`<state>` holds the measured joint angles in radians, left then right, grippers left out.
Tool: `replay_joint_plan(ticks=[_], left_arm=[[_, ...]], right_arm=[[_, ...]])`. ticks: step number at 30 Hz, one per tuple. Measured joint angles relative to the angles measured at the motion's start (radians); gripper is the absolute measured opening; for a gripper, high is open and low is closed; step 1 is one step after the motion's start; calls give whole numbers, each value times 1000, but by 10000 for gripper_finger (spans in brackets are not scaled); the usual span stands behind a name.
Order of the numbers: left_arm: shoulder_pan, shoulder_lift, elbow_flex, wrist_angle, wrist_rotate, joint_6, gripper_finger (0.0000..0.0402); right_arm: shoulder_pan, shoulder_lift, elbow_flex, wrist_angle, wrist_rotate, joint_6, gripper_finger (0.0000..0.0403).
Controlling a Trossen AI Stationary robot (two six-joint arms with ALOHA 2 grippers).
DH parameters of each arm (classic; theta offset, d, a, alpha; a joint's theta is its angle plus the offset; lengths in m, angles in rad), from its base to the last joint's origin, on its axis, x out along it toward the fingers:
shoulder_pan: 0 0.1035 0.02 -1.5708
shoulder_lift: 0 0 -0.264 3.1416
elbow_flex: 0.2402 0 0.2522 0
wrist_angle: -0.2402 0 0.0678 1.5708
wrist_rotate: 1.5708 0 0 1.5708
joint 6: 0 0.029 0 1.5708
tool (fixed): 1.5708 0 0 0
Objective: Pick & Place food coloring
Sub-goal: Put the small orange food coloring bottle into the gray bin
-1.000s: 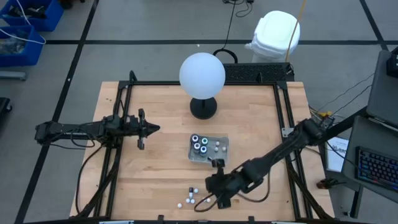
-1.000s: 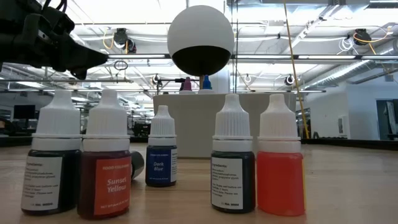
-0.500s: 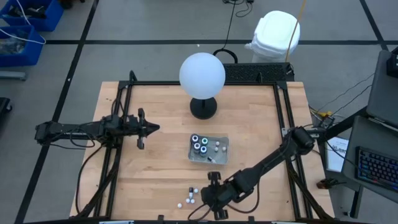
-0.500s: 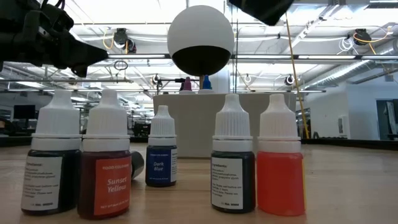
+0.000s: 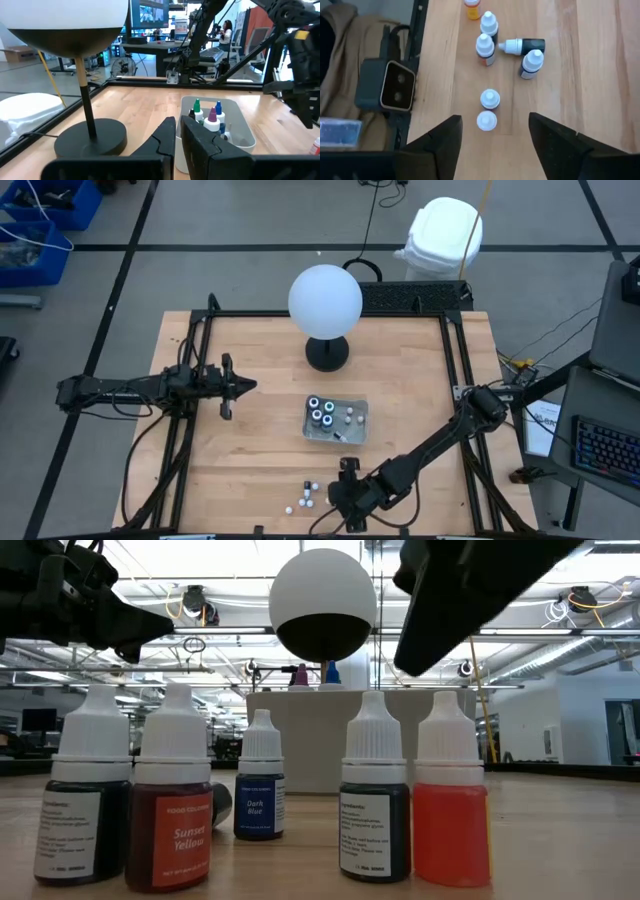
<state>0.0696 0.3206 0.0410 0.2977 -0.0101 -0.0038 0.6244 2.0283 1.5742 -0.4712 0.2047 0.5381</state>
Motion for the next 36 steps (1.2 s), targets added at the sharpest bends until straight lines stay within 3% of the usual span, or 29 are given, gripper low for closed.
replay_joint_plan(ticks=[11,36], left_arm=[[0,0,0,-10,0,-1,37],[0,0,0,-10,-1,24,37]], right_arm=[[14,0,-126,212,-52,25,216],[17,-1,-224,391,49,-2,212]])
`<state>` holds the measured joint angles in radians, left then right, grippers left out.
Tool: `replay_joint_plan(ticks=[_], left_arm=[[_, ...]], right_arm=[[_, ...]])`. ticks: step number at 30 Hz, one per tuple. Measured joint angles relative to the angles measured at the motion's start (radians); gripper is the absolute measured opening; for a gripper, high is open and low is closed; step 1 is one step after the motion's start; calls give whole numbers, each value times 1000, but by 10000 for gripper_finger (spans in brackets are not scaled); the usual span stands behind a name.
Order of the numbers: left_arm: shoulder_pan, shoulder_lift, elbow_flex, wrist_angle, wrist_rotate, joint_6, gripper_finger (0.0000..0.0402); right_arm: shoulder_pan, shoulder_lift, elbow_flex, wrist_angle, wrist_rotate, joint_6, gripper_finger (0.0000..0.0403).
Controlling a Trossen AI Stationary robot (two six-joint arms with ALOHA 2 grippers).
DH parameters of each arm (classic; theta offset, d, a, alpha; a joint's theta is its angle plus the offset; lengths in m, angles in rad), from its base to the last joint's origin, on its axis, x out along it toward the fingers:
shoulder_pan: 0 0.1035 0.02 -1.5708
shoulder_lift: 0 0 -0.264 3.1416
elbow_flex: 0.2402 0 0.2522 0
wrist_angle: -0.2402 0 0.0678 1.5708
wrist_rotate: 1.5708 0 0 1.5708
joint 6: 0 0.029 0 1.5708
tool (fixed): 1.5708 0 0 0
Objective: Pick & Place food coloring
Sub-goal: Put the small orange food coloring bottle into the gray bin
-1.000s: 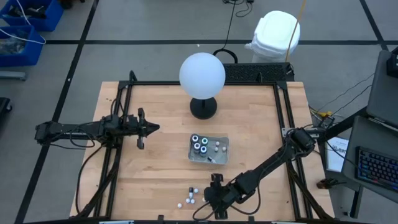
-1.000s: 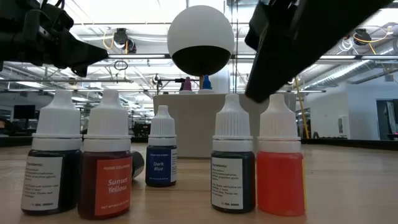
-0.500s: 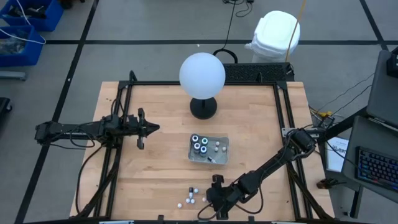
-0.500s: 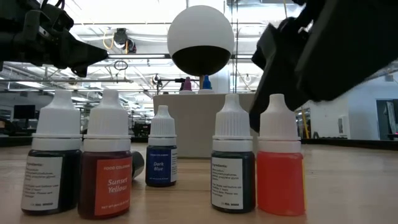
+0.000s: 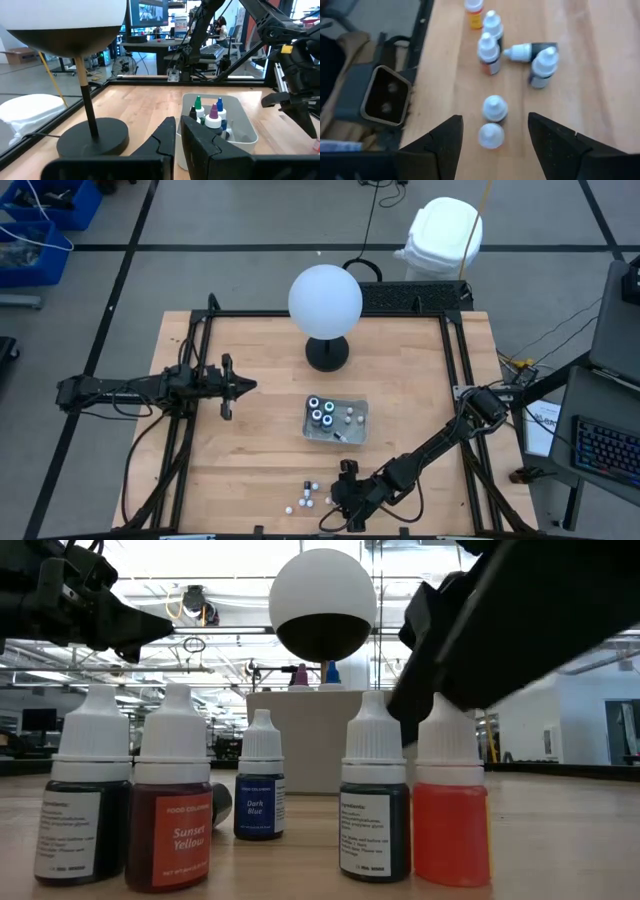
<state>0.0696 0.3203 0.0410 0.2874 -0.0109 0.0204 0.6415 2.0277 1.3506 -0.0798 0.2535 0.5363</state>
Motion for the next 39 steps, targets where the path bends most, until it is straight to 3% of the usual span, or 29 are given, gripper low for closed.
replay_joint_plan(ticks=[15,21,30,34,39], left_arm=[[0,0,0,-2,0,19,37],[0,0,0,-1,0,23,37],[0,0,1,-3,0,23,37],[0,0,1,-2,0,23,37],[0,0,1,-3,0,23,37]], right_arm=[[9,0,0,1,31,9,212],[15,43,1,67,-50,6,212],[7,60,1,53,-44,30,211],[8,60,1,50,-44,28,197],[7,60,1,52,-45,3,148]])
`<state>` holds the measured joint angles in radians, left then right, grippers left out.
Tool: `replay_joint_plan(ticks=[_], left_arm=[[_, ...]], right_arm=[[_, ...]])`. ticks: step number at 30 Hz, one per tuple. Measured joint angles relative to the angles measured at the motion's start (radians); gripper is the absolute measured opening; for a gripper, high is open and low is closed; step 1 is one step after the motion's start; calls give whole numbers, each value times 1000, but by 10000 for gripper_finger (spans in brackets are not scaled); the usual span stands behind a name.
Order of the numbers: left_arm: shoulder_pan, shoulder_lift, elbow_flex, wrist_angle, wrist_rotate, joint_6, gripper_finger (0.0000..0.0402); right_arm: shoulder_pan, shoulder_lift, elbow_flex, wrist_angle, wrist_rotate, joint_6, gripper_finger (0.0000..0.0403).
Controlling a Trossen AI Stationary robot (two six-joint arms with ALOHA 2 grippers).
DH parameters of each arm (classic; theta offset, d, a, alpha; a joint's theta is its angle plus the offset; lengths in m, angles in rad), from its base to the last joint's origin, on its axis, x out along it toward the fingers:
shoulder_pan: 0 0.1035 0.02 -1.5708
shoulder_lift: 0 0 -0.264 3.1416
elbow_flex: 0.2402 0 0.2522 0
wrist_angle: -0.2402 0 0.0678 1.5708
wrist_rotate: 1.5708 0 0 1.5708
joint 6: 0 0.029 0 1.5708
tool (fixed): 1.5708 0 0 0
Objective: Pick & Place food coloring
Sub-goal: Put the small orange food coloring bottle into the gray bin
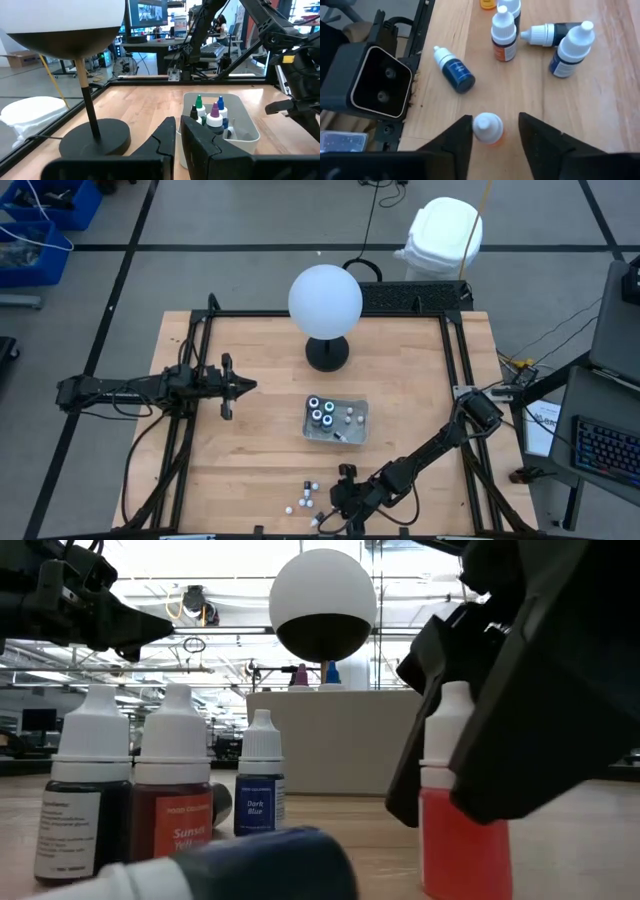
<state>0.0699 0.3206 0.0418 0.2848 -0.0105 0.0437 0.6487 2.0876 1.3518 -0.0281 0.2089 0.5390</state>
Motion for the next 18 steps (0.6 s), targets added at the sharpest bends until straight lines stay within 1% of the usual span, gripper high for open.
replay_joint_plan(ticks=[6,8,11,14,16,18], left_arm=[[0,0,0,0,0,0,37],[0,0,0,0,0,0,37],[0,0,0,-2,0,0,37],[0,0,0,-4,0,1,37],[0,0,0,-4,0,4,37],[0,0,0,-4,0,10,37]], right_arm=[[1,-16,0,-9,-1,-38,73],[1,-33,0,-15,-1,-55,55],[1,-80,0,-59,-1,-85,55],[-10,-159,0,-155,6,-126,55],[-21,-229,0,-230,60,-157,55],[-35,-310,0,-330,143,-189,55]])
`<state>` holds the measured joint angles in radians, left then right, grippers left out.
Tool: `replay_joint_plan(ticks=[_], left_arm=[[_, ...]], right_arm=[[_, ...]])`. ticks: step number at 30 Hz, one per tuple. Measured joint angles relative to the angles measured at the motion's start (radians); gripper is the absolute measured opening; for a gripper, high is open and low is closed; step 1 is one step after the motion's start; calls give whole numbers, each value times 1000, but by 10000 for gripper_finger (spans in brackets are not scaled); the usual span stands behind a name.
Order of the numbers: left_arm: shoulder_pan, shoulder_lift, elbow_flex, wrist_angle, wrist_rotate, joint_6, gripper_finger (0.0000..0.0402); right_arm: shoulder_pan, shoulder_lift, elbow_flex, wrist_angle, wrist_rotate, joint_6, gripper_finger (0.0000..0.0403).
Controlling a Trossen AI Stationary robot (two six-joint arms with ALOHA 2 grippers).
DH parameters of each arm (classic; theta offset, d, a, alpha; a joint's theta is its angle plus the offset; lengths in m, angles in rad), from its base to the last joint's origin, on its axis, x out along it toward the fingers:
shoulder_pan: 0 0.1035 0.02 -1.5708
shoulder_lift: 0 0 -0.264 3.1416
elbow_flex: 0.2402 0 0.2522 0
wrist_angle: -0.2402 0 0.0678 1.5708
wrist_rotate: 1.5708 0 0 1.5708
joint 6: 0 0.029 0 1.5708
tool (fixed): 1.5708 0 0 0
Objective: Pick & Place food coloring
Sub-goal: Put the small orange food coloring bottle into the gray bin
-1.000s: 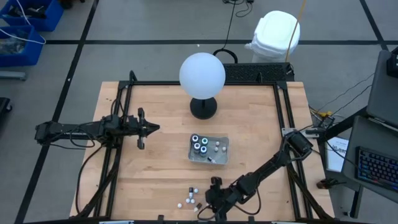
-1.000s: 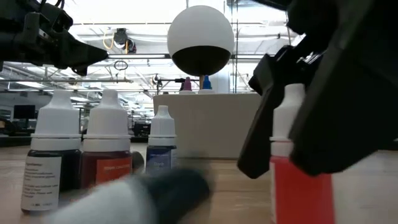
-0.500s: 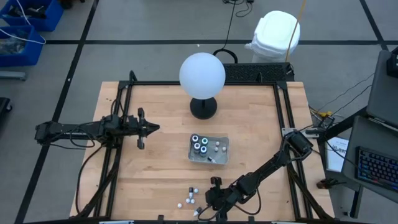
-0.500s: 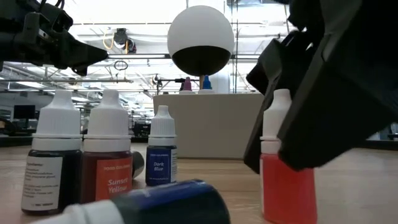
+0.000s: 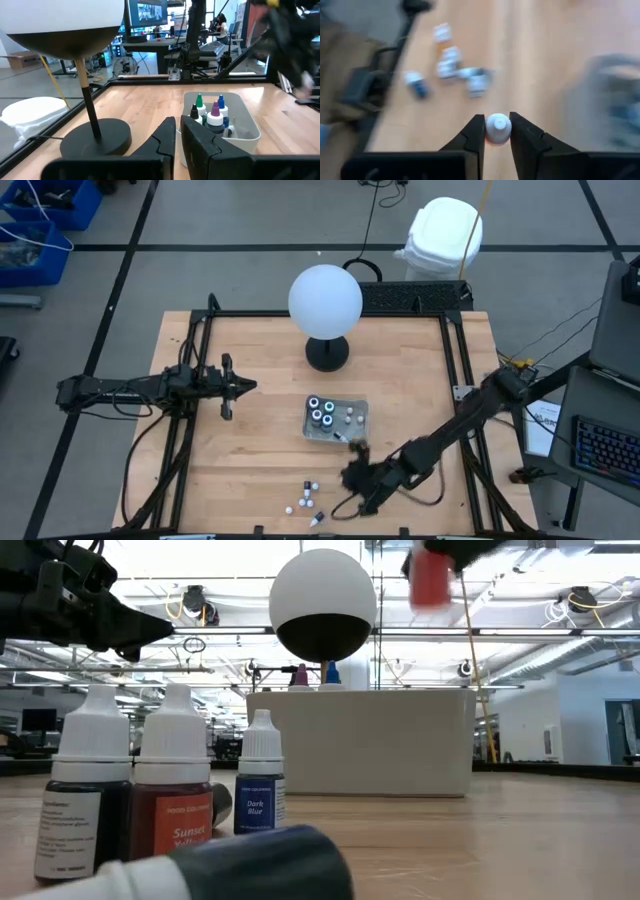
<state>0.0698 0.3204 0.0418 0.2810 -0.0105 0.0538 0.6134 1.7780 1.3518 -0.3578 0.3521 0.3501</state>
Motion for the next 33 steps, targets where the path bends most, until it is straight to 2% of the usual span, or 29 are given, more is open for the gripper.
replay_joint_plan(ticks=[5,9,12,15,19,21,33], left_arm=[[0,0,0,0,0,4,37],[0,0,0,-1,0,20,37],[0,0,0,-2,-9,20,37],[0,0,0,-4,-32,21,37],[0,0,0,-11,-49,22,37],[0,0,0,-10,-49,24,37],[0,0,0,4,-71,44,37]], right_arm=[[-67,-187,-1,-221,198,-34,55],[-164,-296,-68,-253,222,-71,55],[-253,-350,-163,-192,158,-103,55],[-323,-385,-287,-38,85,-152,55],[-372,-397,-429,193,-21,-206,55],[-385,-390,-474,253,-48,-212,55],[-418,-260,-500,374,-81,-274,55]])
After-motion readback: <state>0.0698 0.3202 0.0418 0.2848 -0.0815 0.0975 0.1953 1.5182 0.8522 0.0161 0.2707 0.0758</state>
